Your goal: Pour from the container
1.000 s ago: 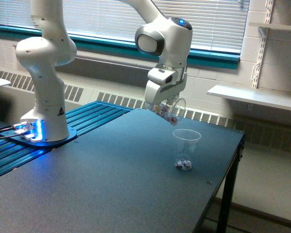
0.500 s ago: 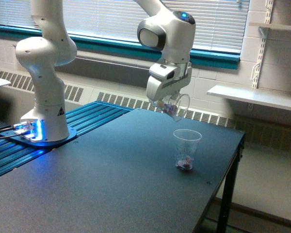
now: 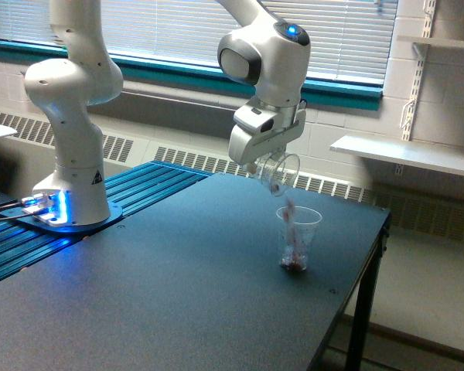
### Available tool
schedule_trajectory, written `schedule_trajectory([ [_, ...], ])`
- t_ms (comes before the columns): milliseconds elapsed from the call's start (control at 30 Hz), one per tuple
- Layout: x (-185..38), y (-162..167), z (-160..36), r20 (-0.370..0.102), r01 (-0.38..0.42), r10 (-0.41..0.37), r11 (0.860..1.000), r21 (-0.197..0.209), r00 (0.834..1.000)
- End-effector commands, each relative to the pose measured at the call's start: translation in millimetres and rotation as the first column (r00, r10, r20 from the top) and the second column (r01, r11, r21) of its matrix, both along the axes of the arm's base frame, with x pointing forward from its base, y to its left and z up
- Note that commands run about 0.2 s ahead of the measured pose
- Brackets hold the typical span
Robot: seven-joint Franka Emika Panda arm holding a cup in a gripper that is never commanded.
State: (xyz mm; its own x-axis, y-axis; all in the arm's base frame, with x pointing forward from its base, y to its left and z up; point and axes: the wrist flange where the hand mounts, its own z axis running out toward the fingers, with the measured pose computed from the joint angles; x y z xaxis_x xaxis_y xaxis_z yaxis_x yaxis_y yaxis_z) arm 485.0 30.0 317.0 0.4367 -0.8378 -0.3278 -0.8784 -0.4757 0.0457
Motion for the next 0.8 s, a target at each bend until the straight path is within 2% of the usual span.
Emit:
schedule_trajectory([
  [33,-1,1,-2.8,-0.015,-0.001,0.001,1.000,0.012,1.000],
  [233,0,2,-2.9,-0.007,-0.005,0.005,1.000,-0.002,1.000],
  [467,2,6,1.3,0.024,-0.003,0.003,1.000,-0.016,1.000],
  [667,0,5,11.6,0.055,-0.011,0.013,0.999,-0.041,0.998],
  [800,-4,4,20.5,0.064,-0.009,0.012,0.999,-0.037,0.998],
])
